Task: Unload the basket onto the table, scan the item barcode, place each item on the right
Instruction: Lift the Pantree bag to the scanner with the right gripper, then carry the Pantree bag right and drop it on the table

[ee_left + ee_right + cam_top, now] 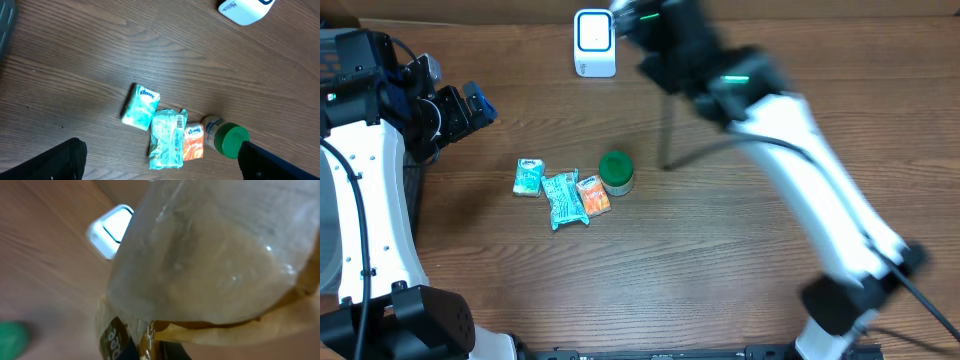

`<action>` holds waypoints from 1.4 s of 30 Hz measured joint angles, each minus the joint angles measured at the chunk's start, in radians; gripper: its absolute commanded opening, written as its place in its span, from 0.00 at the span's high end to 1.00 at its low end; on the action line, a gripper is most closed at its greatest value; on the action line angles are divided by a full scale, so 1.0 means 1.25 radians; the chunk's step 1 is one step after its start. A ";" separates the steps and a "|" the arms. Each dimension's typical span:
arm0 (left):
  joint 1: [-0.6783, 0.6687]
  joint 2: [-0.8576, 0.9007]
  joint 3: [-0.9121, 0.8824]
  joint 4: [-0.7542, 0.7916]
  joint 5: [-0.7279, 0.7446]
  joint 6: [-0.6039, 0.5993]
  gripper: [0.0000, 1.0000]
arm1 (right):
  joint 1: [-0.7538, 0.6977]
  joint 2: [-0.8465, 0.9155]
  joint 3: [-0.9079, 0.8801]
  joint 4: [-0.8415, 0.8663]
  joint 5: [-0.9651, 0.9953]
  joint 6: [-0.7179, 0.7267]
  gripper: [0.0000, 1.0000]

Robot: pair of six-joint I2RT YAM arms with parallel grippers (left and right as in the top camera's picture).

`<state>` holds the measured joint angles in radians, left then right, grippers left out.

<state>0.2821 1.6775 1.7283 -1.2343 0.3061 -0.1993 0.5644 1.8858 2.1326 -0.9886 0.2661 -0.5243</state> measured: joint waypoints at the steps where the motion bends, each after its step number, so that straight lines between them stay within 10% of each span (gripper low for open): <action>1: 0.000 0.000 0.000 0.000 0.000 0.000 0.00 | -0.026 -0.040 0.005 -0.041 -0.052 0.040 0.96; 14: 0.000 0.000 0.000 0.000 0.000 0.000 0.00 | -0.421 -0.103 -0.069 -0.311 -0.567 0.284 0.96; 42: 0.000 0.000 0.000 0.000 0.000 0.000 0.01 | -0.677 -0.081 -0.781 0.380 -0.601 0.716 0.96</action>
<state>0.2821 1.6779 1.7283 -1.2343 0.3058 -0.1993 -0.2817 1.7840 1.1564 -0.5133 -0.4850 0.3706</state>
